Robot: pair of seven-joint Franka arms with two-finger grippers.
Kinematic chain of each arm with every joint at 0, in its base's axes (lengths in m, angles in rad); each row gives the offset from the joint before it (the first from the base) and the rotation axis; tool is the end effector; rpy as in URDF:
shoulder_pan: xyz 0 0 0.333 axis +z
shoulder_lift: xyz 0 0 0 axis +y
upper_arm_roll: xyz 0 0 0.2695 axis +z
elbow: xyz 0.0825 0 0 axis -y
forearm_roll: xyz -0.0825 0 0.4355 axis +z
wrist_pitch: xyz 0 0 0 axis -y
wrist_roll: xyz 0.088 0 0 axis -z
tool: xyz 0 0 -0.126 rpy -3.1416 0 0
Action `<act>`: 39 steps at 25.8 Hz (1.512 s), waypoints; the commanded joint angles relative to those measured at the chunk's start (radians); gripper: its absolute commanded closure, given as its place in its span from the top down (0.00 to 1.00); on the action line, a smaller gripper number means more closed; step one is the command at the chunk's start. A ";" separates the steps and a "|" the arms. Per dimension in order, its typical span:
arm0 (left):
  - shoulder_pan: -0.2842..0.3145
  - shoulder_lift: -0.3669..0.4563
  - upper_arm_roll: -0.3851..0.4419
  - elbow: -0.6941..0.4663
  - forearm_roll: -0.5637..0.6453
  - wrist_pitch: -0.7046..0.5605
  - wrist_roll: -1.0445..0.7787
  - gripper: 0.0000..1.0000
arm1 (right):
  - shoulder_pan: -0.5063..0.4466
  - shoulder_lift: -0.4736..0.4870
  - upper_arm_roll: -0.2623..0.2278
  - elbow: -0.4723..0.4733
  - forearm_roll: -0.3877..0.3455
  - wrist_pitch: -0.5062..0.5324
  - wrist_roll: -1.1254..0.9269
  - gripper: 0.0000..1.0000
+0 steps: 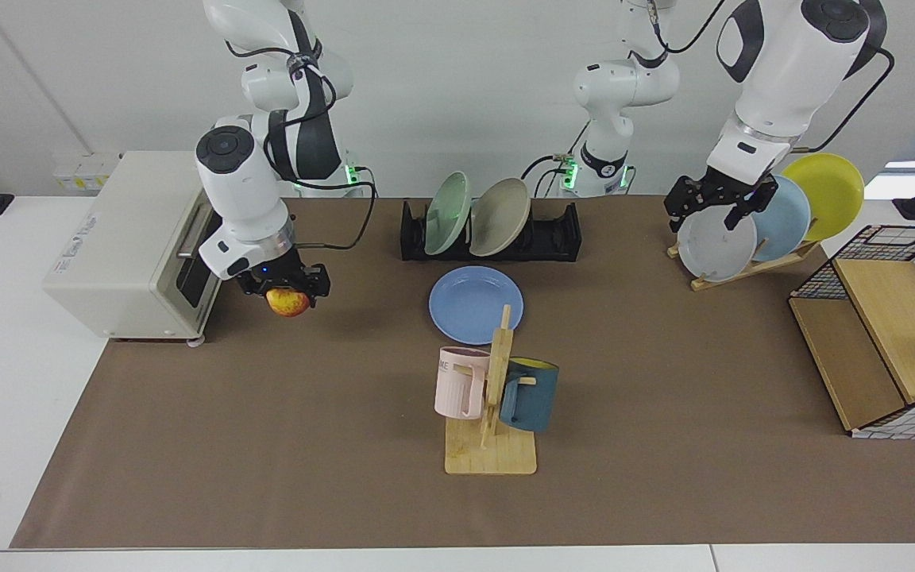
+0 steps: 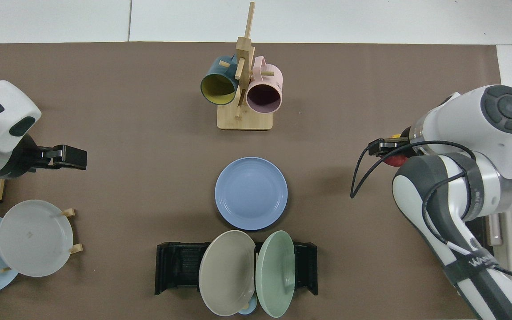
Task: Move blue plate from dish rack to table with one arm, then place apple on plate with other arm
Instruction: 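Carry the apple with the right gripper over the blue plate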
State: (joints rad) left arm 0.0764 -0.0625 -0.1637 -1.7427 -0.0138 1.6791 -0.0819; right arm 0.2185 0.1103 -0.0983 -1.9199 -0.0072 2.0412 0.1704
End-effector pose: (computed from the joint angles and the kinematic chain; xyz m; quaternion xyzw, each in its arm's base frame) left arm 0.5929 -0.0552 0.5150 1.0000 -0.0018 -0.0011 0.0017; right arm 0.6234 0.0753 0.3479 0.9997 -0.0232 0.0069 0.0077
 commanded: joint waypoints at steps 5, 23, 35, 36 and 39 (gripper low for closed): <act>0.005 -0.004 0.001 0.011 -0.015 -0.018 0.030 1.00 | 0.047 0.012 0.012 0.044 -0.010 -0.026 0.070 0.00; 0.005 -0.010 0.000 0.005 -0.015 -0.016 0.030 1.00 | 0.308 0.207 0.011 0.364 0.036 -0.151 0.475 0.00; 0.003 -0.010 0.000 0.002 -0.015 -0.016 0.030 1.00 | 0.443 0.313 0.011 0.392 0.041 -0.075 0.672 0.00; 0.003 -0.010 0.000 0.002 -0.015 -0.016 0.030 1.00 | 0.450 0.322 0.012 0.391 0.042 -0.055 0.691 0.00; 0.003 -0.011 0.000 0.002 -0.015 -0.016 0.030 1.00 | 0.473 0.345 0.012 0.371 0.050 -0.010 0.728 0.00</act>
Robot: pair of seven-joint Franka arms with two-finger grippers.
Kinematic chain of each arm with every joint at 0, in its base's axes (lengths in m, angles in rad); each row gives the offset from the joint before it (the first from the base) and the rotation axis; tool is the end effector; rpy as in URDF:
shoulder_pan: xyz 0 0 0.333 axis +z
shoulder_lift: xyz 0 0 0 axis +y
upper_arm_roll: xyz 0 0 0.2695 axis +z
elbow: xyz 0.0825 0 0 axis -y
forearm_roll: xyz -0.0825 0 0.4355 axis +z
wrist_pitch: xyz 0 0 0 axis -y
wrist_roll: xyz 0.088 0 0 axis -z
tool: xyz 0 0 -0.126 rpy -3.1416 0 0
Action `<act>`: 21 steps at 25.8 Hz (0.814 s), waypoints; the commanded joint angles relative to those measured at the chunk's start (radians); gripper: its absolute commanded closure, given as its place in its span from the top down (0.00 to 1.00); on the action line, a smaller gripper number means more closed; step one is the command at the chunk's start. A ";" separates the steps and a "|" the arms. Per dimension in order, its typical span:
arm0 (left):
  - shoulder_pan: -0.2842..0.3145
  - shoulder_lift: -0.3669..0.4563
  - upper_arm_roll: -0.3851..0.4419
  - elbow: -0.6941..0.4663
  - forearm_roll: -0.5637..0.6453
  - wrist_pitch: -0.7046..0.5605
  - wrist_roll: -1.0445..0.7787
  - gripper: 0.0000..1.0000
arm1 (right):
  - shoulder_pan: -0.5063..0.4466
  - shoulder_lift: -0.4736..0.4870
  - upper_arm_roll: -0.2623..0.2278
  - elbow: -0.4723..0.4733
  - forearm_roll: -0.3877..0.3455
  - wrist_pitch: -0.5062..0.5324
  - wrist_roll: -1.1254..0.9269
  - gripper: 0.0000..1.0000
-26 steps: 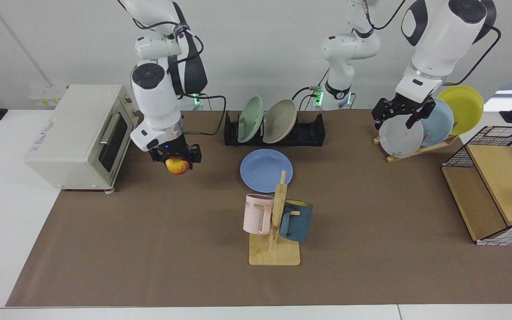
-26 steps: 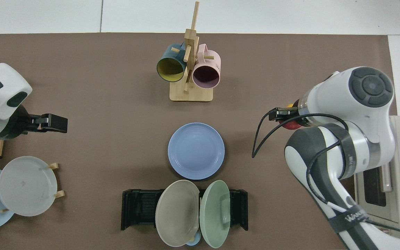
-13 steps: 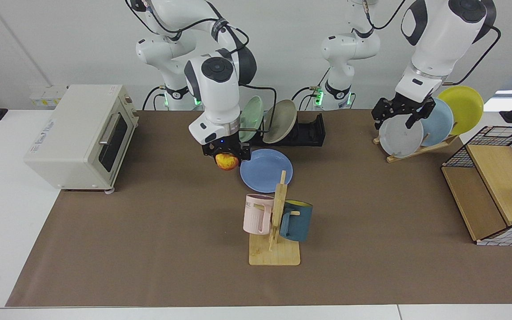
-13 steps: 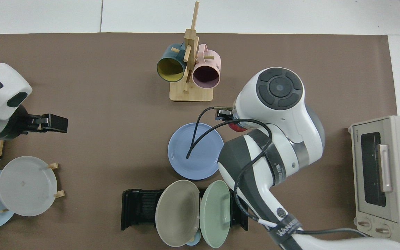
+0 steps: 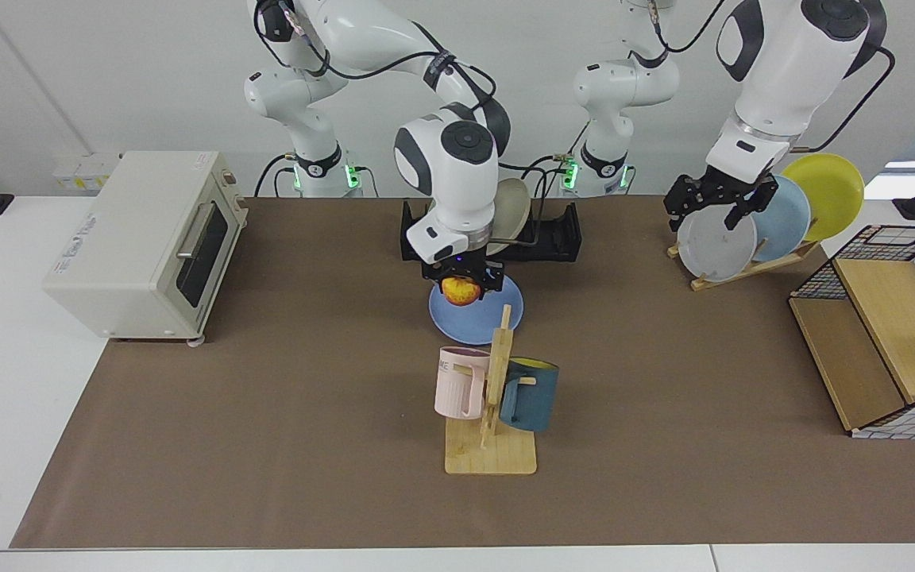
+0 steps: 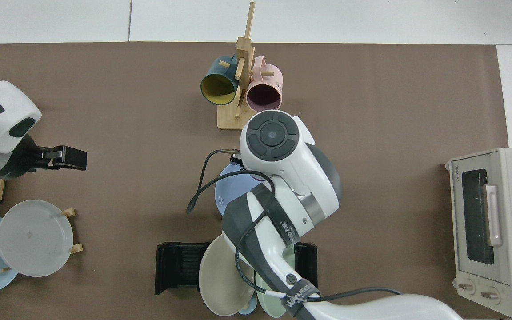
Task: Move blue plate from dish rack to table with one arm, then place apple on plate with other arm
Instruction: 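Carry the apple with the right gripper over the blue plate, then lower the apple onto the blue plate and open the right gripper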
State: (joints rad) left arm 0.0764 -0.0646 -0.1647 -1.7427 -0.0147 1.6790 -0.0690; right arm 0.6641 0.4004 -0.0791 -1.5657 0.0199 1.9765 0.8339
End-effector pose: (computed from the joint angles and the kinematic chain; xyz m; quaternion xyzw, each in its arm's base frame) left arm 0.5924 -0.0559 0.5162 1.0000 -0.0087 -0.0001 0.0020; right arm 0.5836 0.3938 0.3331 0.9921 -0.1248 0.0085 0.0009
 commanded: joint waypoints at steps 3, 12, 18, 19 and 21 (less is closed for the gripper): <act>0.003 -0.007 0.001 0.002 -0.014 -0.015 0.017 1.00 | 0.031 0.052 -0.007 -0.062 0.022 0.113 0.082 0.00; 0.003 -0.007 0.001 0.002 -0.014 -0.015 0.017 1.00 | 0.048 0.054 -0.005 -0.151 0.035 0.183 0.154 0.00; 0.003 -0.007 0.001 0.002 -0.014 -0.015 0.017 1.00 | 0.051 0.057 -0.005 -0.171 0.066 0.188 0.154 0.00; 0.003 -0.007 0.001 0.002 -0.014 -0.015 0.017 1.00 | 0.051 0.057 -0.005 -0.177 0.069 0.194 0.154 0.00; 0.003 -0.007 -0.001 0.002 -0.014 -0.015 0.017 1.00 | 0.052 0.054 -0.005 -0.194 0.087 0.205 0.152 0.00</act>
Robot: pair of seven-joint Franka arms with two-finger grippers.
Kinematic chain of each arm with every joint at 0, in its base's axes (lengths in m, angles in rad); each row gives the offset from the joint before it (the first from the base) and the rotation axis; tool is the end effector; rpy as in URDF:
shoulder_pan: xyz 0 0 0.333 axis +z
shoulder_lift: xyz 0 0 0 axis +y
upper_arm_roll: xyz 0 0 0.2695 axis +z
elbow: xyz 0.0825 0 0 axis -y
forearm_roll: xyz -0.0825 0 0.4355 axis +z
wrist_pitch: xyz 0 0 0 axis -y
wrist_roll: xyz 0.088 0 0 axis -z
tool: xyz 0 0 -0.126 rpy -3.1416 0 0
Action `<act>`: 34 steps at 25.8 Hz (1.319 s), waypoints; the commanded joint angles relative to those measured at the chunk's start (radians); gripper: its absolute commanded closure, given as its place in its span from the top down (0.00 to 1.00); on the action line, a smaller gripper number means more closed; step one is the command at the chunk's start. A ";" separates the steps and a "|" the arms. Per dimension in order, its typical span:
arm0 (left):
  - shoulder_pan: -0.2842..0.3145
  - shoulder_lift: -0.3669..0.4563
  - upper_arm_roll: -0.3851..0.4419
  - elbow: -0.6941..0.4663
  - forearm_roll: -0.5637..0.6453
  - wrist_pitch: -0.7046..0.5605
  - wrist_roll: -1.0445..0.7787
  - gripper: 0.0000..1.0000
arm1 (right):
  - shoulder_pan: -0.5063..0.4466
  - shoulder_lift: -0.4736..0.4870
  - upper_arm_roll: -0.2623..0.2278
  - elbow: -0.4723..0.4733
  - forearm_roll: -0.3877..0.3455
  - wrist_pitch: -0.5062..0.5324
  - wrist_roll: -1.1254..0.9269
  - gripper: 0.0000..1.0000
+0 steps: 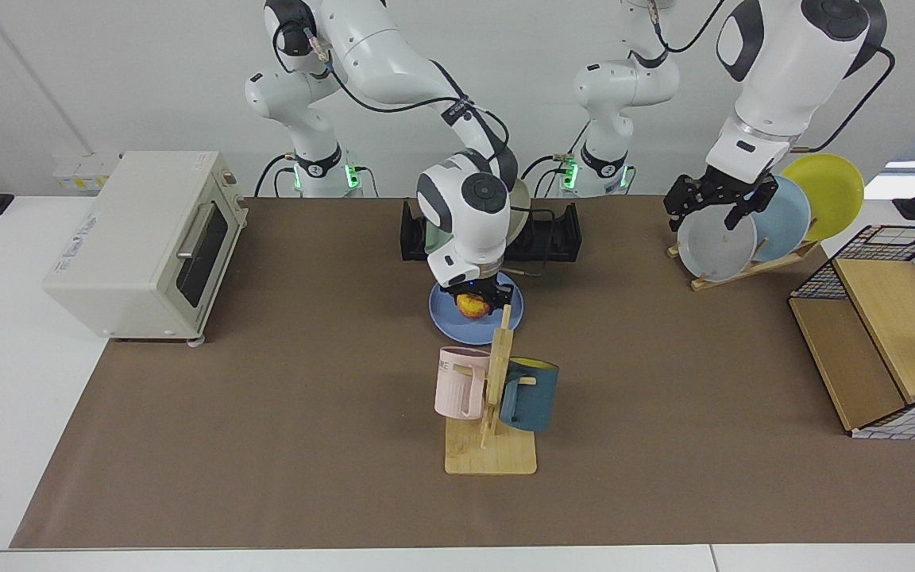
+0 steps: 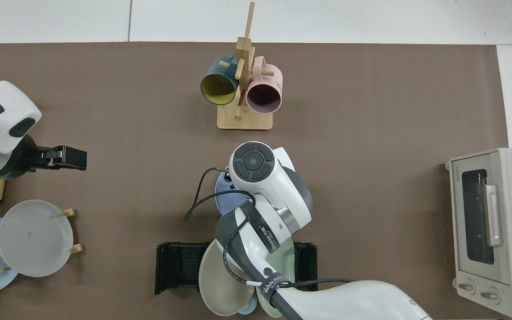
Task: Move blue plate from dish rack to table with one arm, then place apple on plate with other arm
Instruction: 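Lower the apple onto the blue plate and open the right gripper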
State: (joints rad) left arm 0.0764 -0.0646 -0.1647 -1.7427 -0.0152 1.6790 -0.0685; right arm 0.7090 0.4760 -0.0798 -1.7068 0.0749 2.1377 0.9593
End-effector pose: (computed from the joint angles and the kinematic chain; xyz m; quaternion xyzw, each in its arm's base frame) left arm 0.5924 -0.0560 0.5162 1.0000 -0.0089 -0.0002 0.0023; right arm 0.5485 0.4072 0.2232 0.9832 -0.1808 -0.0242 0.0064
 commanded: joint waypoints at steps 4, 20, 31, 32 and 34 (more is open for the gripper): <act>0.003 -0.007 -0.001 0.002 -0.014 -0.015 0.016 1.00 | 0.015 -0.027 -0.005 -0.076 0.039 0.044 0.021 0.00; 0.000 -0.007 -0.001 0.002 -0.014 -0.015 0.016 1.00 | 0.009 -0.048 -0.014 0.048 0.072 -0.087 0.018 1.00; 0.002 -0.007 -0.001 0.002 -0.014 -0.015 0.016 1.00 | -0.109 -0.194 -0.021 0.084 0.056 -0.195 -0.215 1.00; 0.000 -0.007 -0.001 0.002 -0.014 -0.015 0.016 1.00 | -0.131 -0.210 -0.021 0.084 0.056 -0.215 -0.267 1.00; 0.002 -0.007 -0.001 0.002 -0.014 -0.015 0.016 1.00 | -0.172 -0.238 -0.023 0.084 0.054 -0.246 -0.359 1.00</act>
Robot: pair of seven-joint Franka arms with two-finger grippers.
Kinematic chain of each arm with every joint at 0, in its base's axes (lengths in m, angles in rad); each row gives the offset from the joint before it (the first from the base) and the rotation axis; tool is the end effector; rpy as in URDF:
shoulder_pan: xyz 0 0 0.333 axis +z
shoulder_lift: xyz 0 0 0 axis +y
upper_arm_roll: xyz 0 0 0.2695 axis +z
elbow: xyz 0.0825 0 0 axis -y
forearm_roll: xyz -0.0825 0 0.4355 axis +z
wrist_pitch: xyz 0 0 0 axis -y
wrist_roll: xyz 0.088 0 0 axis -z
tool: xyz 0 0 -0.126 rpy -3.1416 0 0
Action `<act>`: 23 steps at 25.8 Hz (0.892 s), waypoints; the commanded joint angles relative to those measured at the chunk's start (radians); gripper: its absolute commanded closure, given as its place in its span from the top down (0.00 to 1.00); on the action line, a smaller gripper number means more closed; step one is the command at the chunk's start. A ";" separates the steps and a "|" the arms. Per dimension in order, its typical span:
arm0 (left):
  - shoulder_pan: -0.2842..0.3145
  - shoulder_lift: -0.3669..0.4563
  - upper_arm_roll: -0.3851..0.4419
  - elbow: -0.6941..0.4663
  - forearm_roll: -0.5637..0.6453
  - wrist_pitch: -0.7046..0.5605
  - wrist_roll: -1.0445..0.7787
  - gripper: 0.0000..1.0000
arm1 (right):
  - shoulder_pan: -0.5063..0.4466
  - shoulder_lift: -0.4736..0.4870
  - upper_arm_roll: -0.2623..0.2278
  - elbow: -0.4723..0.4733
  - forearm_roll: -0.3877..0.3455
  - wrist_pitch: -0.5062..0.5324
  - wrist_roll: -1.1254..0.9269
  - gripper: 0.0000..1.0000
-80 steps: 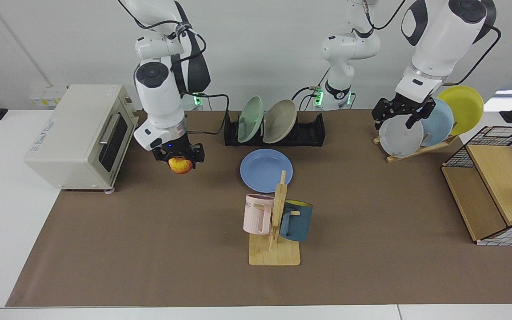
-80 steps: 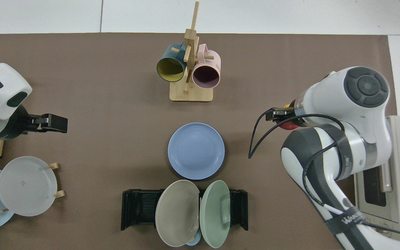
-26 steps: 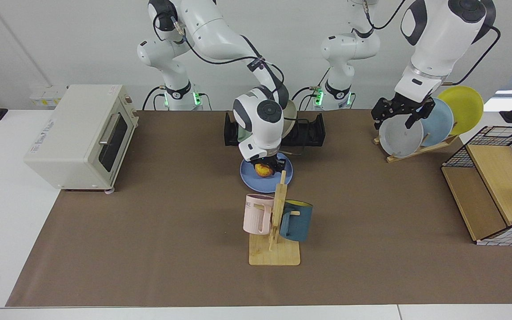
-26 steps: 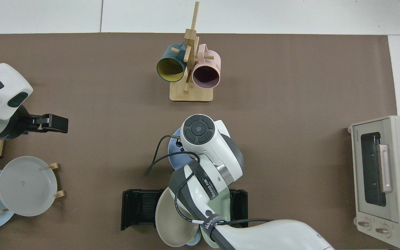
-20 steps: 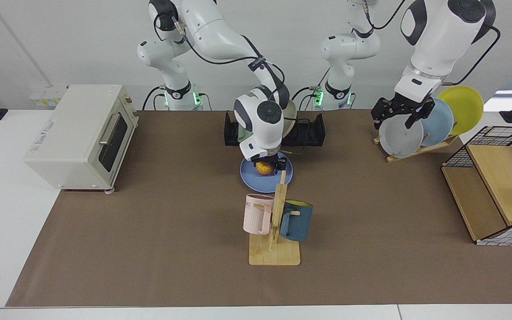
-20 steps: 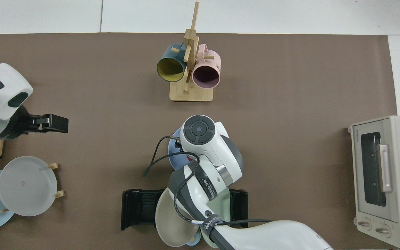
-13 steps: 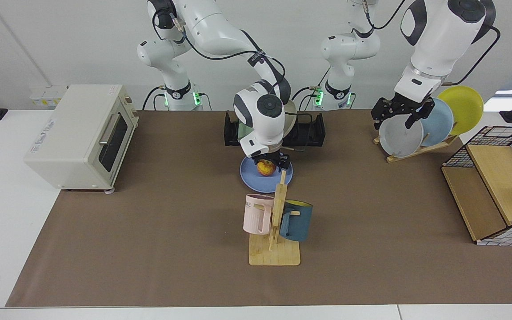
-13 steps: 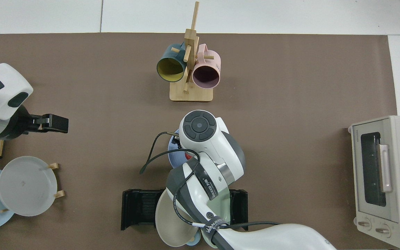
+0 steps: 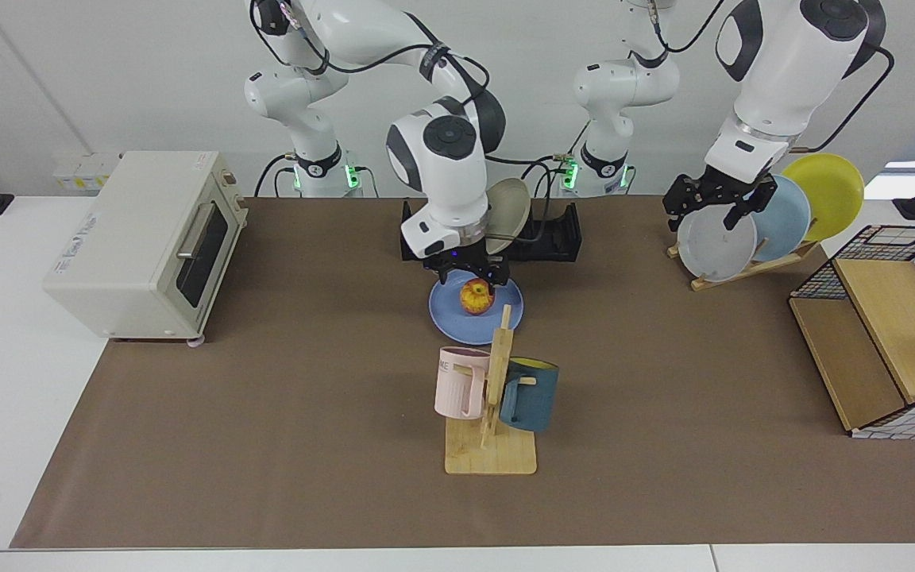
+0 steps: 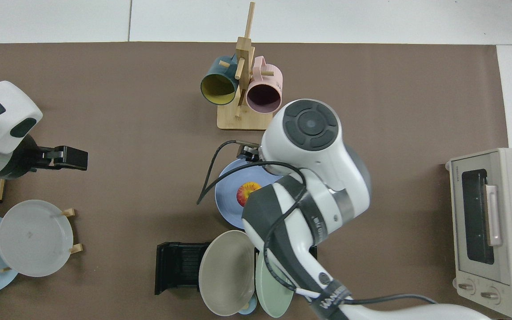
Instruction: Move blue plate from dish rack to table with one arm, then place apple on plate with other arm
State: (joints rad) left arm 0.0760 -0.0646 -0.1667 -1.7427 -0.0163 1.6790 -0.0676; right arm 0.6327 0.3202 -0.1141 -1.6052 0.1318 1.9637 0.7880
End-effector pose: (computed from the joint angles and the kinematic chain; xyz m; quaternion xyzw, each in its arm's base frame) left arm 0.5923 -0.0575 0.5162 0.9999 -0.0105 -0.0002 0.0027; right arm 0.5939 0.3575 0.3681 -0.9868 0.1547 0.0103 0.0469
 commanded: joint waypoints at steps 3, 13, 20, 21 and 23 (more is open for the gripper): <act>0.002 -0.007 0.001 0.002 -0.013 -0.015 0.015 1.00 | -0.165 -0.110 0.011 -0.018 -0.003 -0.080 -0.314 1.00; 0.002 -0.007 0.001 0.002 -0.013 -0.015 0.015 1.00 | -0.393 -0.164 0.011 -0.018 -0.006 -0.089 -0.755 1.00; 0.002 -0.007 0.001 0.002 -0.013 -0.015 0.015 1.00 | -0.522 -0.194 0.011 -0.019 -0.053 -0.129 -0.892 1.00; 0.002 -0.007 0.001 0.002 -0.013 -0.013 0.015 1.00 | -0.533 -0.202 0.011 -0.018 -0.072 -0.137 -0.909 1.00; 0.001 -0.007 0.001 0.002 -0.013 -0.013 0.015 1.00 | -0.542 -0.211 0.011 -0.015 -0.104 -0.153 -0.920 1.00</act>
State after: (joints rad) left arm 0.0758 -0.0646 -0.1667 -1.7427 -0.0165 1.6790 -0.0673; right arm 0.1296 0.1505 -0.1195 -1.6048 0.0912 1.8451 -0.0748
